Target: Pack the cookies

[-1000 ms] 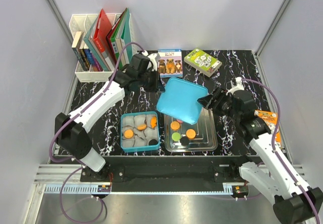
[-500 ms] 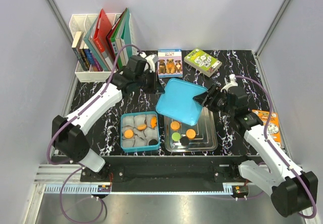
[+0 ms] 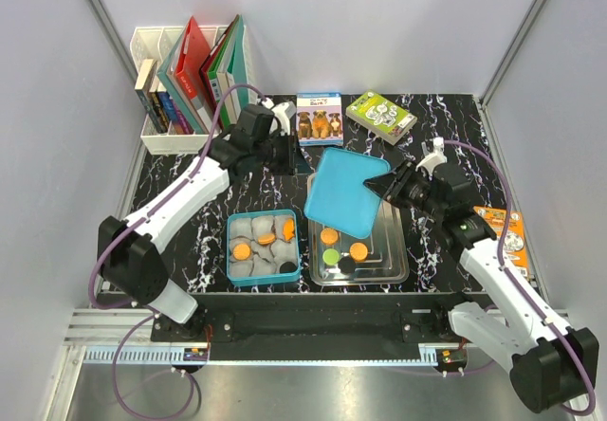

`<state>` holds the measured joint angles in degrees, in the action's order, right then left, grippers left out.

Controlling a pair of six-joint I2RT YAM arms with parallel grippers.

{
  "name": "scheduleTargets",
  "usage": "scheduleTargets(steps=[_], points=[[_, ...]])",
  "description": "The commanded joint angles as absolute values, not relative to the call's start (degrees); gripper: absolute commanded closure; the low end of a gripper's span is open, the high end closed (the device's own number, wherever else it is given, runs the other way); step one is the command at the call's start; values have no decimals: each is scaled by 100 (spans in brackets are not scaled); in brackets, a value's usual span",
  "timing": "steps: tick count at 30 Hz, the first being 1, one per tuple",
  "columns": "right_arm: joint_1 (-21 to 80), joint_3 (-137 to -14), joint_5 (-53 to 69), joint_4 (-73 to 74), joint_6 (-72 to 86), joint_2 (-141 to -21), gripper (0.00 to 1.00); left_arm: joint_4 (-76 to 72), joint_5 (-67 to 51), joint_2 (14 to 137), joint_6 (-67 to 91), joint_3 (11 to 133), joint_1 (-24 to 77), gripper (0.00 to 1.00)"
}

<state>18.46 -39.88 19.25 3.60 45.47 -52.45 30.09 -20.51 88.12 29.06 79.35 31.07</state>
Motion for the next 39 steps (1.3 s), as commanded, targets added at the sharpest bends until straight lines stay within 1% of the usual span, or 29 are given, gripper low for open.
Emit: scheduleTargets(steps=[1, 2, 4, 9, 13, 15, 17, 20, 21, 22, 23, 24, 25, 26, 27, 29, 30, 32, 34, 35, 36, 38, 39], points=[[1819, -4069, 2013, 149, 4535, -4975, 77, 2794, -2259, 8683, 2909, 8121, 3015, 68], [1819, -4104, 2013, 167, 4518, -4966, 81, 2821, -2233, 8701, 2909, 8147, 3006, 67], [1828, -4157, 1995, 263, 4448, -4904, 84, 2874, -2224, 8719, 2892, 8191, 2953, 65], [1819, -4385, 1942, 579, 4202, -4860, 100, 2918, -2180, 8710, 2918, 8200, 2848, 64], [1819, -4596, 2135, 703, 3641, -4930, 100, 2927, -2285, 8710, 3032, 8165, 2725, 61], [1819, -4763, 2171, 825, 3324, -4966, 100, 2927, -2530, 8727, 3172, 8121, 2646, 57], [1828, -4816, 1987, 861, 2692, -4913, 100, 2901, -2863, 8789, 3304, 8069, 2505, 56], [2064, -4511, 838, 547, 1752, -4536, 100, 2664, -3267, 8807, 3620, 7902, 2321, 55], [2196, -4352, 522, 92, 1436, -4300, 100, 2567, -3348, 8789, 3769, 7745, 2286, 55], [2415, -4150, -73, -295, 780, -4167, 100, 2453, -3392, 8746, 3805, 7700, 2268, 55], [2504, -3679, -314, -664, 460, -4044, 100, 2435, -3410, 8728, 3823, 7664, 2276, 55], [2531, -3422, -447, -1590, 153, -3843, 100, 2435, -3401, 8710, 3815, 7638, 2268, 55], [2531, -3175, -440, -2078, -486, -3789, 100, 2443, -3384, 8666, 3797, 7620, 2268, 54], [2531, -2755, -352, -3014, -858, -3771, 100, 2487, -3192, 8649, 3788, 7611, 2259, 53], [2523, -2629, -38, -3284, -1644, -3823, 100, 2548, -3103, 8622, 3840, 7594, 2233, 51], [2531, -2758, 359, -3149, -2282, -3989, 100, 2453, -3382, 8622, 3954, 7515, 2101, 48], [2531, -2821, 761, -3103, -2755, -4129, 100, 2426, -3497, 8639, 4120, 7471, 2048, 47], [2531, -2953, 1193, -3076, -3005, -4192, 100, 2155, -3884, 8631, 4314, 7217, 1934, 45], [2531, -3075, 1554, -3225, -2918, -4236, 100, 1663, -4025, 8474, 4675, 6771, 1838, 39], [2540, -3120, 1704, -3295, -2918, -4236, 100, 1435, -4130, 8386, 4824, 6602, 1811, 1], [2549, -3172, 1957, -3287, -2961, -4219, 100, 980, -4122, 8167, 5130, 6435, 1784, 1], [2558, -3322, 2187, -3139, -3076, -4193, 100, 564, -4140, 7973, 5500, 6005, 1688, 1], [2558, -3392, 2519, -3042, -3302, -4158, 100, 354, -4087, 7841, 5580, 5942, 1644, 1]])
